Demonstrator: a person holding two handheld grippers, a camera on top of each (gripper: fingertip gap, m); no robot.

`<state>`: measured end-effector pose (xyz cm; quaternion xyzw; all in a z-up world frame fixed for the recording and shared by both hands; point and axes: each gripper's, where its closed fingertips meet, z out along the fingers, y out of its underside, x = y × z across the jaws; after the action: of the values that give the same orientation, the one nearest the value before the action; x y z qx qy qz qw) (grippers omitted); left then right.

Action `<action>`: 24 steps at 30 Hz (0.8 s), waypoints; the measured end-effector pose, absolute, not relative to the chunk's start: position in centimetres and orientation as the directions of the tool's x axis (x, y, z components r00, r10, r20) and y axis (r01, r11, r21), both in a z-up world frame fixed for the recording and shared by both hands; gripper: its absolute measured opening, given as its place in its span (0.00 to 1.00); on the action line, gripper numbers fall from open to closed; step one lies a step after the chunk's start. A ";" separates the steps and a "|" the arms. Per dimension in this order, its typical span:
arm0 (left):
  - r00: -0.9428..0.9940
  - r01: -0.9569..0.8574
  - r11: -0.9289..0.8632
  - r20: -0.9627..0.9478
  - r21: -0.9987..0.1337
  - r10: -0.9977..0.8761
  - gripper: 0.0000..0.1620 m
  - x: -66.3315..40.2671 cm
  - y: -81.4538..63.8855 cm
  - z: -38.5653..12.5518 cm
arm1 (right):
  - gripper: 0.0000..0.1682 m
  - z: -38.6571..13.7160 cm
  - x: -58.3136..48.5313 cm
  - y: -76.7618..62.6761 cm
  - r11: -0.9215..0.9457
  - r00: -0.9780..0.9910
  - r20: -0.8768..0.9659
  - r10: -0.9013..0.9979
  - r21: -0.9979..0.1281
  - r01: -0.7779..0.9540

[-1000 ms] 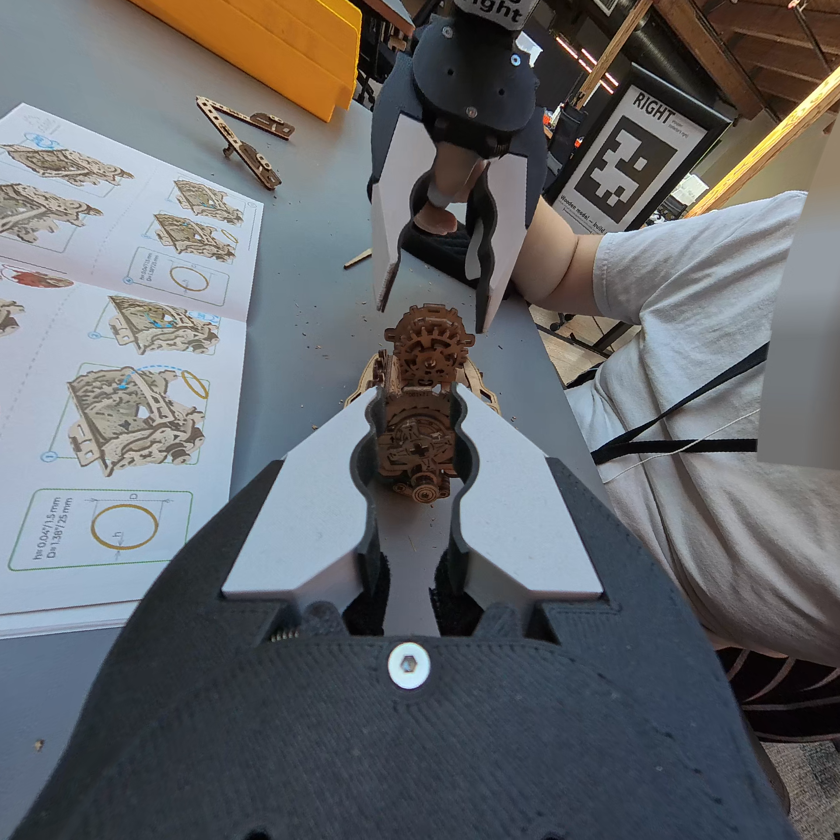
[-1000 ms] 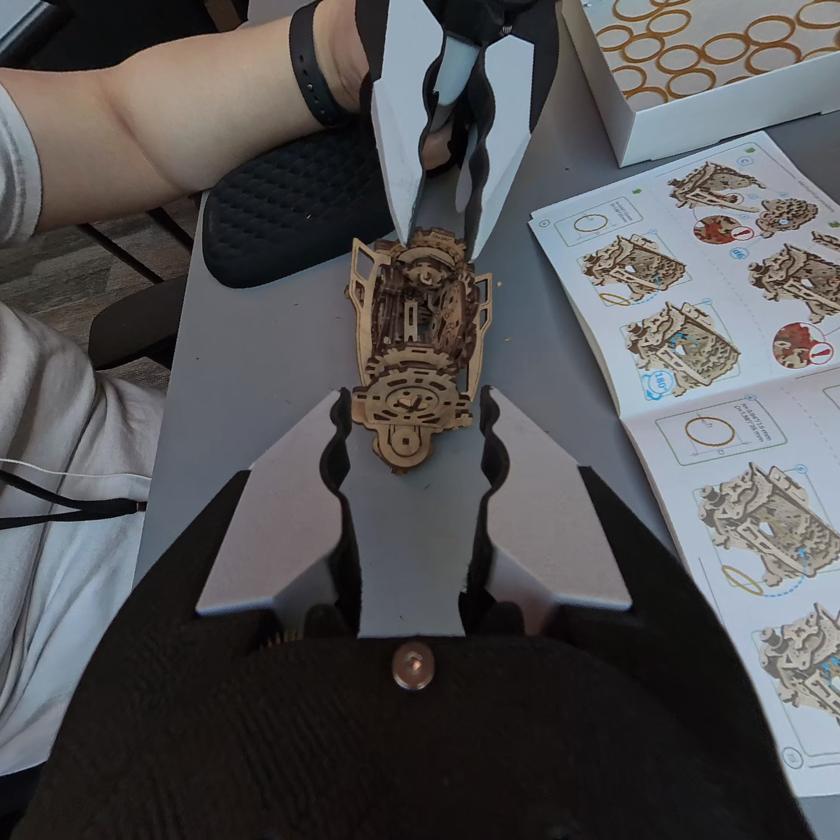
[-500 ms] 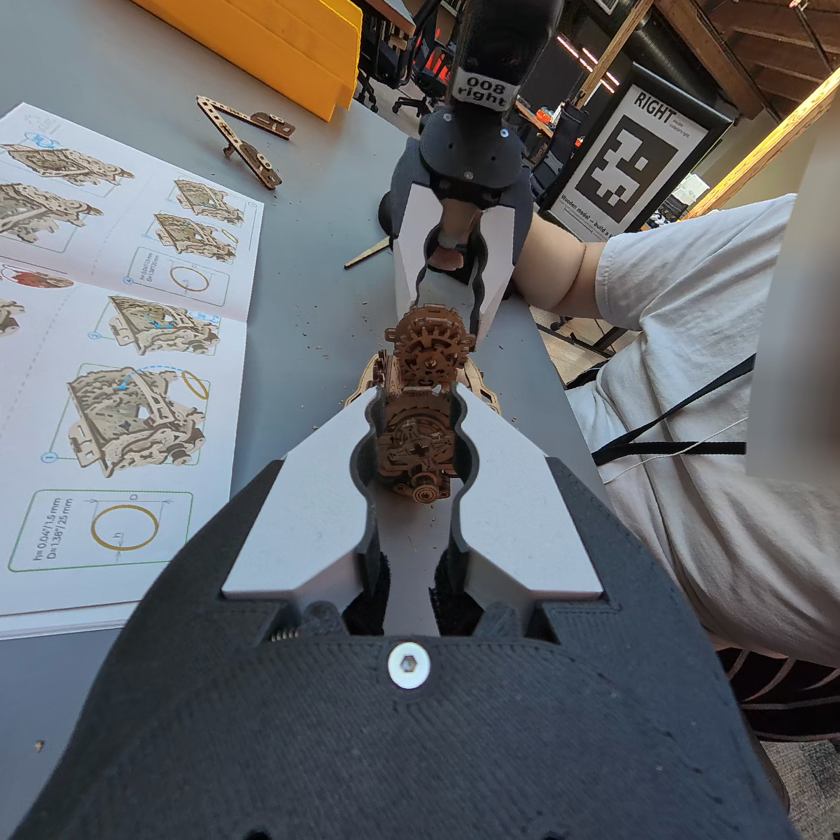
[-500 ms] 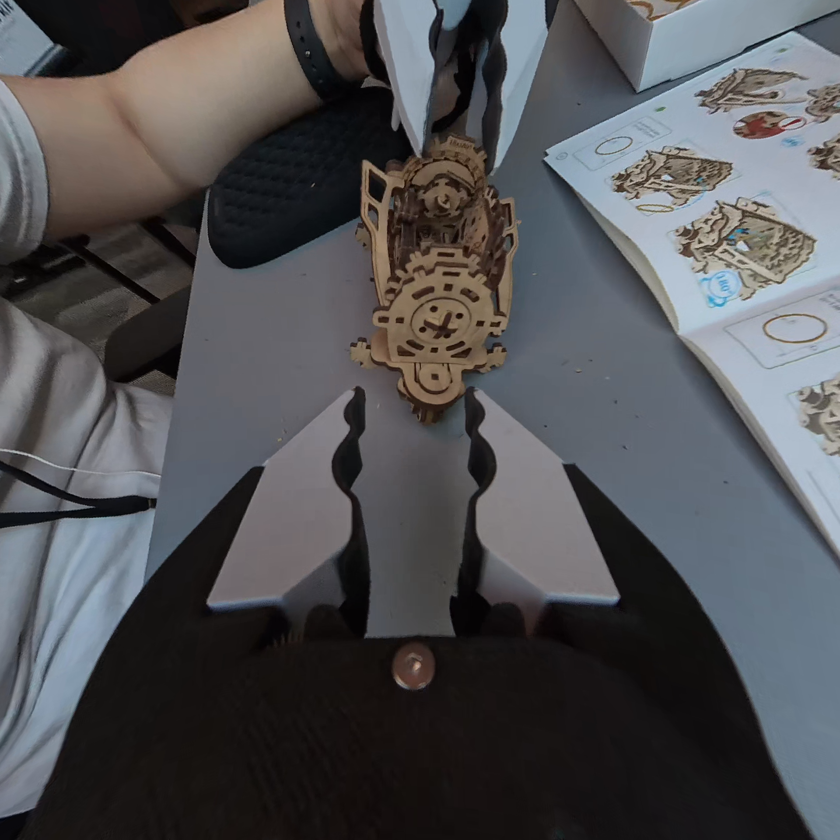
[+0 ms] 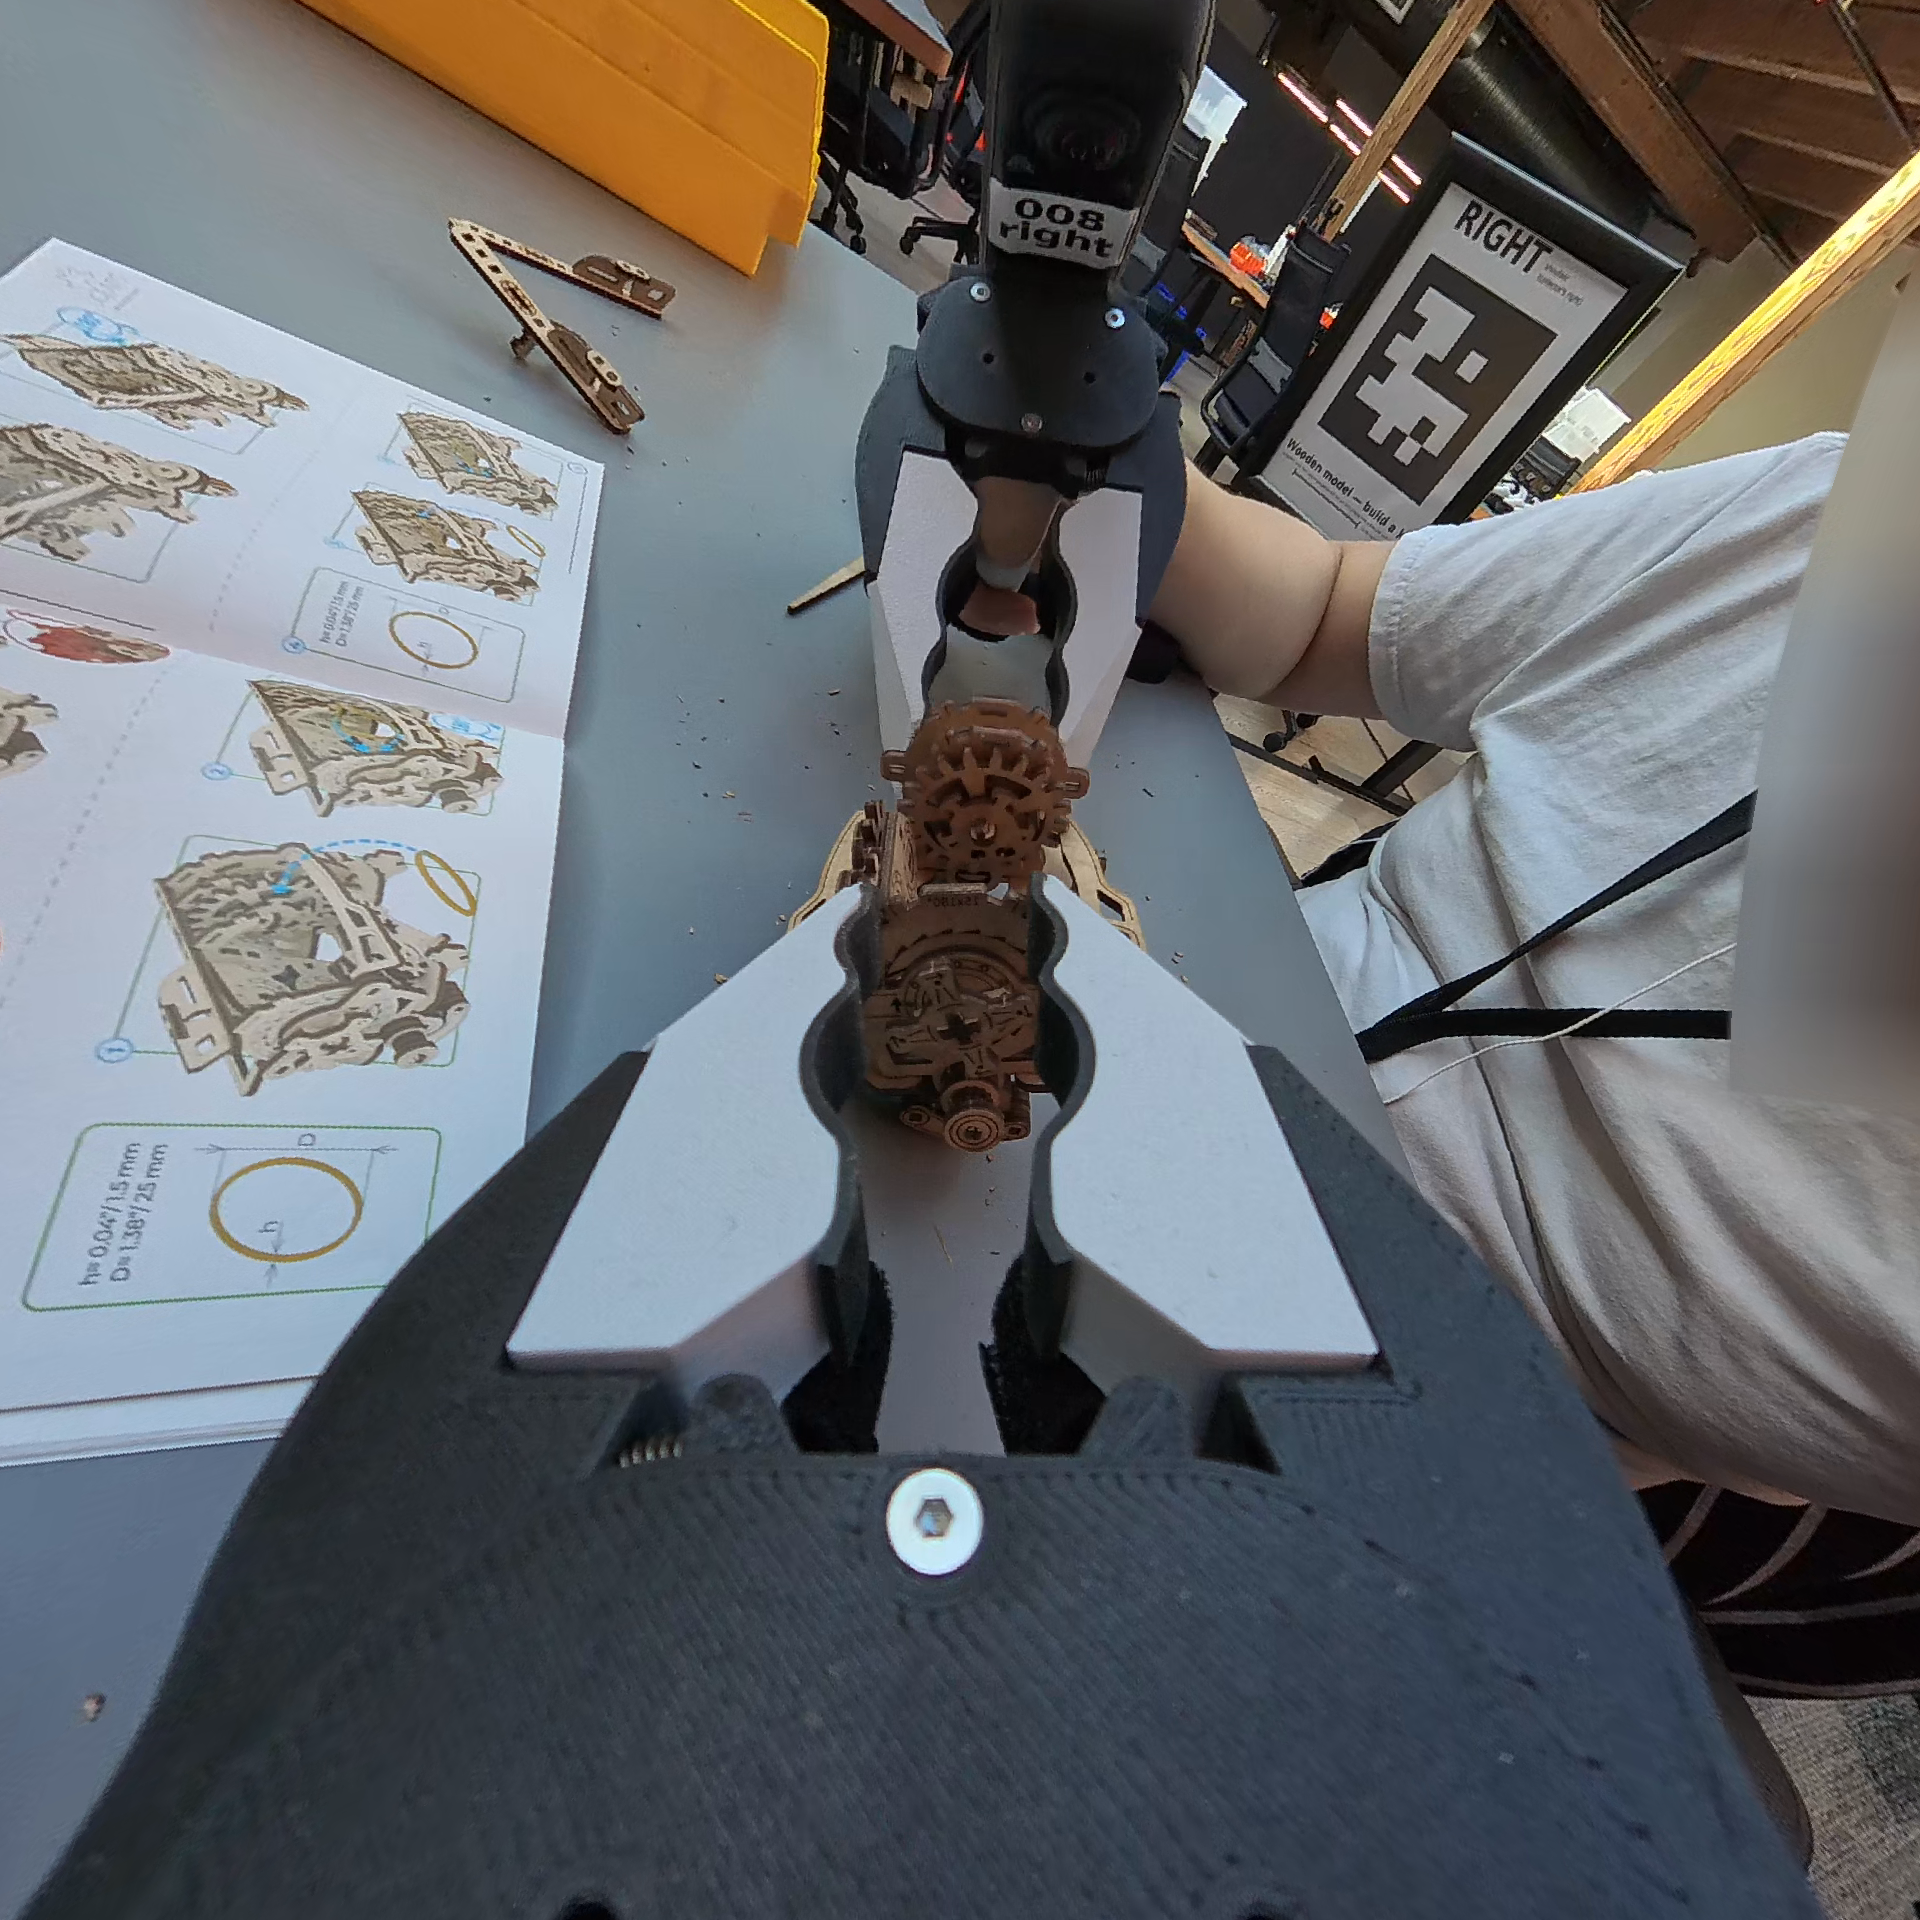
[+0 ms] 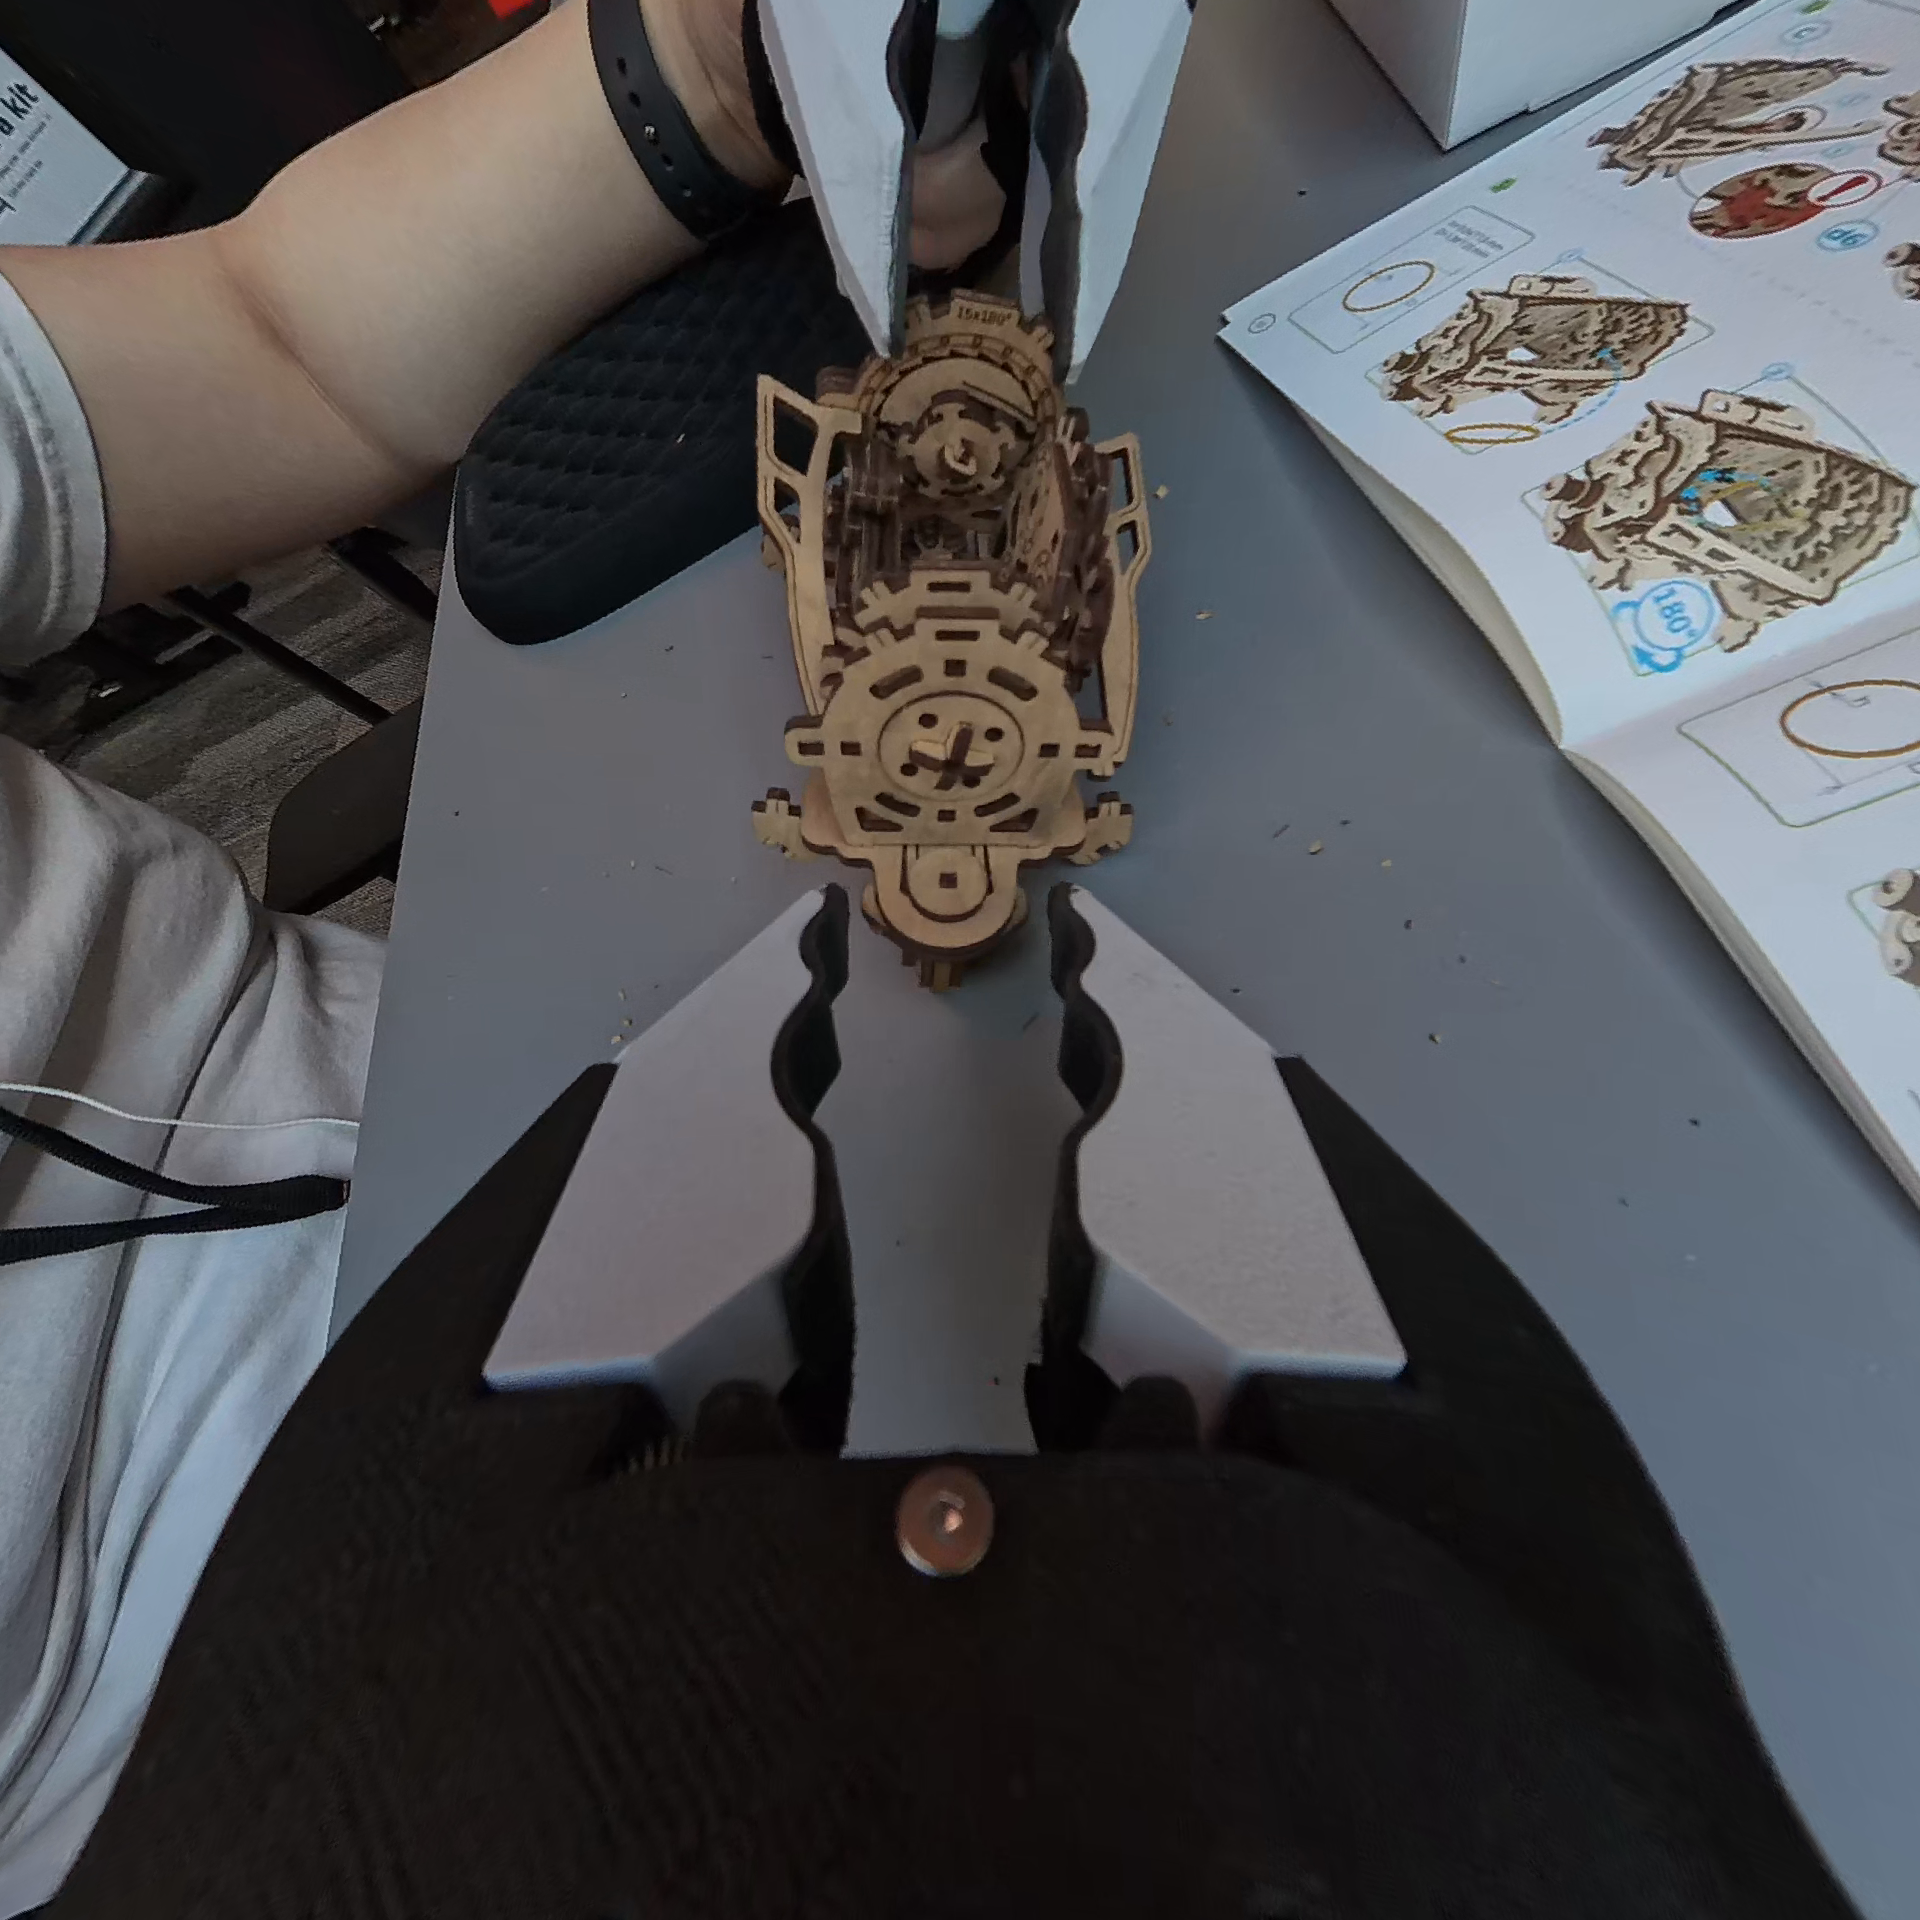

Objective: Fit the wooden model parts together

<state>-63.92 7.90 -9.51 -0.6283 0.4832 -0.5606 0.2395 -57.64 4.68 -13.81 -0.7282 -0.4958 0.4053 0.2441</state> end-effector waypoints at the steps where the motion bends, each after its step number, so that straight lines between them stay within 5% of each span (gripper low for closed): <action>1: -0.095 -0.338 -0.419 0.473 -0.843 -0.876 0.15 -63.9 7.9 -9.5 | 0.23 -13.9 -57.6 4.7 -0.388 0.181 -0.346 0.921 -0.756 0.528; 24: -0.081 -0.320 -0.440 0.487 -0.839 -0.870 0.15 -64.0 8.3 -9.5 | 0.18 -14.1 -57.7 4.6 -0.308 0.189 -0.246 0.951 -0.674 0.671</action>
<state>-64.01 8.25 -9.47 -0.6329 0.4699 -0.5652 0.2434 -57.74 4.62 -14.06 -0.7405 -0.5475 0.3252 0.2149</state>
